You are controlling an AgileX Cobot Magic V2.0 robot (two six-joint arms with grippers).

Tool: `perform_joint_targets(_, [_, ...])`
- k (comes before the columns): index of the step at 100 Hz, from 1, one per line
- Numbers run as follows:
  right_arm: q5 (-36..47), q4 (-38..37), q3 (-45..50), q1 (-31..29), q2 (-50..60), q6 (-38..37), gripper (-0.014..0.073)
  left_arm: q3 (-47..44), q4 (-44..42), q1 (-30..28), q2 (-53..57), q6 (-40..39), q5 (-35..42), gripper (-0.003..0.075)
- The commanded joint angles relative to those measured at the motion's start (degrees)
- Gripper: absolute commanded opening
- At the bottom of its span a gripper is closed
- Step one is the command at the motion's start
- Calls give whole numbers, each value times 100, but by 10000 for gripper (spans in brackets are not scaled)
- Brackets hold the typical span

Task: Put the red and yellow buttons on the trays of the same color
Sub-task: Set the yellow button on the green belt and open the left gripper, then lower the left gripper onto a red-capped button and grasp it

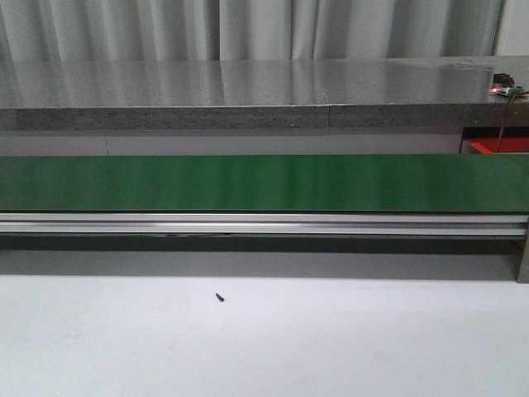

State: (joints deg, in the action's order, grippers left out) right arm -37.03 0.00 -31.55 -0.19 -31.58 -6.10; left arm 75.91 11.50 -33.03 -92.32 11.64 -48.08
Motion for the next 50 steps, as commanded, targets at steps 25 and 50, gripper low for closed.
perform_joint_targets(25, [399,0,-146,-9,4,46,-122,134,20,-38,-462,-21,360,574])
perform_joint_targets(50, [394,0,-146,-9,4,46,-122,134,-49,-38,-741,-30,567,574])
